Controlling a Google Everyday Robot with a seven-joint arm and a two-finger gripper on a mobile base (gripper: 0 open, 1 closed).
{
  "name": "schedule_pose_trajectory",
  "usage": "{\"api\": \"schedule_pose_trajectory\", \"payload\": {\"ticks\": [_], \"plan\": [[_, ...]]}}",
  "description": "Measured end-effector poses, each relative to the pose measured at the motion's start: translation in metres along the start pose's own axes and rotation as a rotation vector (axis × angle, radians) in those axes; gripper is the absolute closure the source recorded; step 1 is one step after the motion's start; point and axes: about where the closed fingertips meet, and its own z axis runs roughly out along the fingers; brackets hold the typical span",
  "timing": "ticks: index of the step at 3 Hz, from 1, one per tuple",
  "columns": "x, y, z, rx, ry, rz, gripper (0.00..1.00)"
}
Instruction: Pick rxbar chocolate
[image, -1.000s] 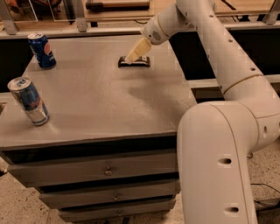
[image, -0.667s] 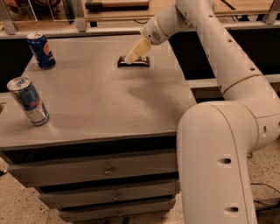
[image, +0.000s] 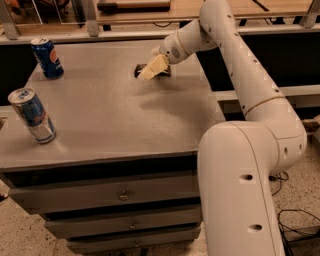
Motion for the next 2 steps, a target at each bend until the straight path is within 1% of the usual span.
{"api": "schedule_pose_trajectory", "payload": {"ticks": [1,2], "plan": [[0.000,0.000,0.000,0.000,0.000,0.000,0.00],[0.018,0.005,0.015,-0.040,0.079,0.016,0.00]]}}
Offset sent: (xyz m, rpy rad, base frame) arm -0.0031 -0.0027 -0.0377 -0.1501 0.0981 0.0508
